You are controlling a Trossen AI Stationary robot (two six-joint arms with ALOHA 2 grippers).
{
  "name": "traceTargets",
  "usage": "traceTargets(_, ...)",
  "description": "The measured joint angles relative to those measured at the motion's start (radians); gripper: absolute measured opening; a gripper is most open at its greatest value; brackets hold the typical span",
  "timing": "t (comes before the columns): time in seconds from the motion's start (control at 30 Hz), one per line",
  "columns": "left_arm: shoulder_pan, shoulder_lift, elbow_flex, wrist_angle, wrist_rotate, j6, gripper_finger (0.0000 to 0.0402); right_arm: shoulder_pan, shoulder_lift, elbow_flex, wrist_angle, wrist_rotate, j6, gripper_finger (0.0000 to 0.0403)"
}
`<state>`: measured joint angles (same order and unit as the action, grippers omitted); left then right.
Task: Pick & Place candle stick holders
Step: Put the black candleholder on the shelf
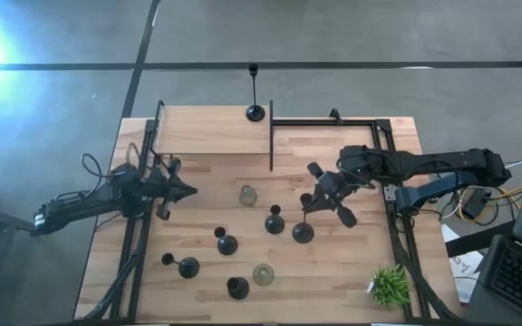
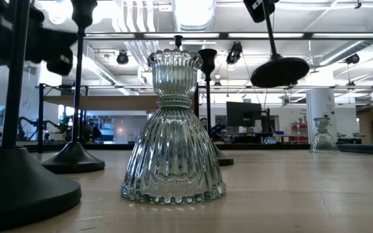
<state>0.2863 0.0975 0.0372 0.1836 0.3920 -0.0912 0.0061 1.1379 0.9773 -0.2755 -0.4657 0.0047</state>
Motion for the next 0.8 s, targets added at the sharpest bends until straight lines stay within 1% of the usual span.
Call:
traceTargets(0.07,0.000,0.003,0.000,0.102,0.000,-0.017,0.0018,-0.001,-0.002,0.012,-0.006,0.003,-0.025,0.0010)
traceTargets(0.2,0.000,0.005,0.010,0.299,0.001,0.003,0.0016,-0.016,-0.003,0.042,-0.046,0.021,-0.065,0.0010)
traceTargets(0.33,0.000,0.020,0.076,0.312,-0.017,0.013,0.0018,-0.044,-0.003,0.106,-0.145,0.029,-0.071,0.0010)
traceTargets(0.43,-0.001,0.069,0.144,0.245,-0.045,0.031,0.0027,-0.051,-0.003,0.176,-0.227,0.070,-0.101,0.0011)
traceTargets(0.57,-0.001,0.193,0.236,0.184,-0.068,0.058,0.0058,-0.051,-0.004,0.274,-0.289,0.103,-0.166,0.0011)
traceTargets(0.8,-0.002,0.501,0.413,0.181,-0.076,0.065,0.0136,-0.088,0.011,0.385,-0.298,0.111,-0.245,0.0011)
